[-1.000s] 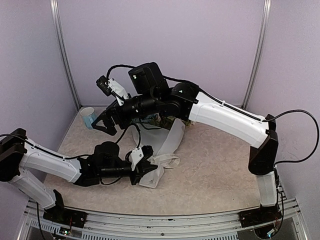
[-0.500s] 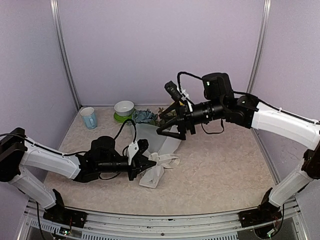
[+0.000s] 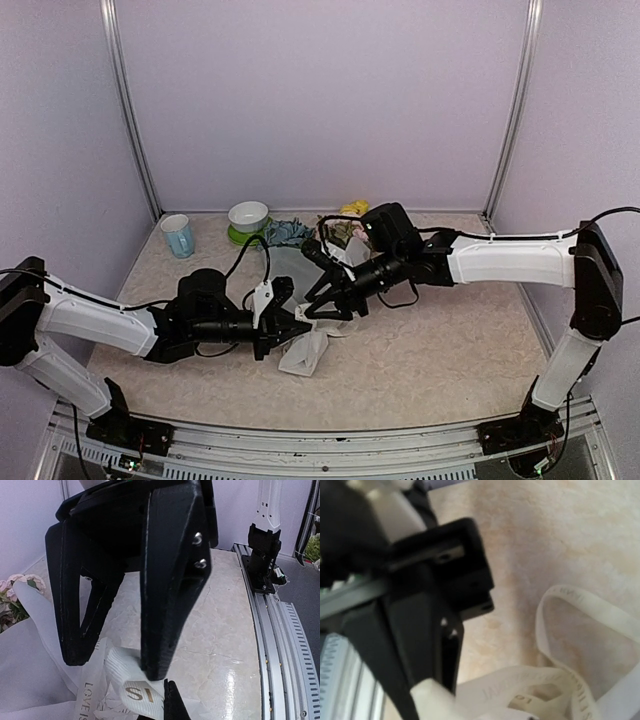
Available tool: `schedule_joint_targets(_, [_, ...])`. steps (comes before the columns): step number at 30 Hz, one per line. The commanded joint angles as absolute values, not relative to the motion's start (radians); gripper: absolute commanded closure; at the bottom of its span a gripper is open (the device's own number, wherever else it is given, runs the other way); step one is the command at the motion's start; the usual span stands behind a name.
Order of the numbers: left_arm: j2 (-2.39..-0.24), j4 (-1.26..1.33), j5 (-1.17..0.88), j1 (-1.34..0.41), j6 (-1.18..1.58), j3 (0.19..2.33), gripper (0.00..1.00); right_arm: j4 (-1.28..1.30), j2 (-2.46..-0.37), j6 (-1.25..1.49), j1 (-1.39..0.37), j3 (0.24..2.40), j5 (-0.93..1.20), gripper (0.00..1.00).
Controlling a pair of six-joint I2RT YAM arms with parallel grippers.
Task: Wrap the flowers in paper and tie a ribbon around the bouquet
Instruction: Cross the half-tied ribbon over the folded bouquet.
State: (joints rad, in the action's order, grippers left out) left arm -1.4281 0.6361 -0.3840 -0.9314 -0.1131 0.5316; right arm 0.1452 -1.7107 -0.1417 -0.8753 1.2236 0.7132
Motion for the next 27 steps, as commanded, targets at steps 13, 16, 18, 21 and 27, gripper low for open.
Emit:
schedule_joint_targets(13, [-1.414,0.587,-0.413,-0.905,-0.130,0.558,1.00,0.104,-1.749,-0.106,-0.892,1.210,0.912,0.75])
schedule_joint_targets(16, [-1.415,0.580,-0.409,-0.905,-0.131,0.557,1.00,0.104,-1.757,-0.101,-0.894,1.221,0.904,0.82])
schedule_joint_targets(18, [-1.417,0.576,-0.419,-0.905,-0.130,0.561,1.00,0.092,-1.752,-0.095,-0.897,1.219,0.865,0.79])
schedule_joint_targets(21, [-1.415,0.578,-0.420,-0.907,-0.130,0.557,1.00,0.051,-1.734,-0.088,-0.897,1.202,0.825,0.78])
schedule_joint_targets(27, [-1.420,0.539,-0.408,-0.905,-0.115,0.573,0.83,0.010,-1.714,-0.053,-0.897,1.192,0.820,1.00])
